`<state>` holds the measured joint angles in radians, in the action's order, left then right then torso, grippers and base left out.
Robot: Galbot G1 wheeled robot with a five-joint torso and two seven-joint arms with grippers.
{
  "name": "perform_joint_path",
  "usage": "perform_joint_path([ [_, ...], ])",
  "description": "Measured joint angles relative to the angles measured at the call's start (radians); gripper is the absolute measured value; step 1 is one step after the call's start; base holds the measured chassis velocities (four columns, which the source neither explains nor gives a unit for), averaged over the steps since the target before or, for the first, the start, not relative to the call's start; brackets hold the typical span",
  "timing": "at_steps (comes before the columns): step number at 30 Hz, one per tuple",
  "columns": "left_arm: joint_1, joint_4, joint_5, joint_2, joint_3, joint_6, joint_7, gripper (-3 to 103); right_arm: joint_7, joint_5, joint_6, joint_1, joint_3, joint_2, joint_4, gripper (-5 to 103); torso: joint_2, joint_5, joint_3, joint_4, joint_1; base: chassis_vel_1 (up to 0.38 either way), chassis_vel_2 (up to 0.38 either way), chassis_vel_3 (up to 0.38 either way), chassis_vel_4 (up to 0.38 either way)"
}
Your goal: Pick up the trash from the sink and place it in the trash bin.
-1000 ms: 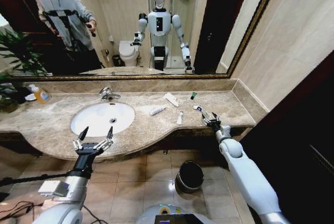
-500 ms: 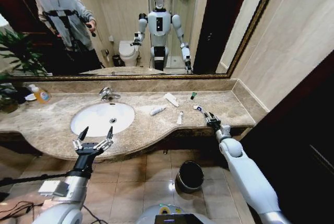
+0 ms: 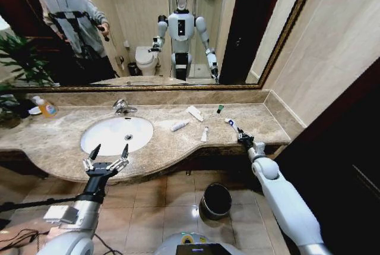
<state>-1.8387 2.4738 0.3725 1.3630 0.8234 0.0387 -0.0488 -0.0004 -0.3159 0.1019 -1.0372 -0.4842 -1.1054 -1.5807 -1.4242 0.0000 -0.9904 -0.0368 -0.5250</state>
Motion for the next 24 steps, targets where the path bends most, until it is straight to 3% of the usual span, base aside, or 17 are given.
perform_joint_path([
  [10, 0.000, 0.000, 0.000, 0.000, 0.000, 0.000, 0.000, 100, -0.002, -0.071, -0.042, -0.145, -0.078, 0.009, -0.165, 0, 0.000, -0.0001, 0.000, 0.0001, 0.000, 0.000, 0.000, 0.000, 0.000],
  [17, 0.000, 0.000, 0.000, 0.000, 0.000, 0.000, 0.000, 100, 0.019, -0.079, -0.219, -0.427, -0.167, -0.038, -0.327, 0, 0.000, -0.0003, 0.000, 0.0001, 0.000, 0.000, 0.000, 0.000, 0.000],
  [20, 0.000, 0.000, 0.000, 0.000, 0.000, 0.000, 0.000, 100, 0.026, -0.071, -0.275, -0.509, -0.191, -0.063, -0.339, 0, 0.000, -0.0001, 0.000, 0.0001, 0.000, 0.000, 0.000, 0.000, 0.000],
  [22, 0.000, 0.000, 0.000, 0.000, 0.000, 0.000, 0.000, 100, 0.043, -0.053, -0.361, -0.621, -0.202, -0.096, -0.330, 0, 0.000, -0.0001, 0.000, 0.0001, 0.000, 0.000, 0.000, 0.000, 0.000],
  [24, 0.000, 0.000, 0.000, 0.000, 0.000, 0.000, 0.000, 100, 0.047, -0.046, -0.387, -0.653, -0.202, -0.104, -0.317, 0, 0.000, -0.0003, 0.000, 0.0001, 0.000, 0.000, 0.000, 0.000, 0.000],
])
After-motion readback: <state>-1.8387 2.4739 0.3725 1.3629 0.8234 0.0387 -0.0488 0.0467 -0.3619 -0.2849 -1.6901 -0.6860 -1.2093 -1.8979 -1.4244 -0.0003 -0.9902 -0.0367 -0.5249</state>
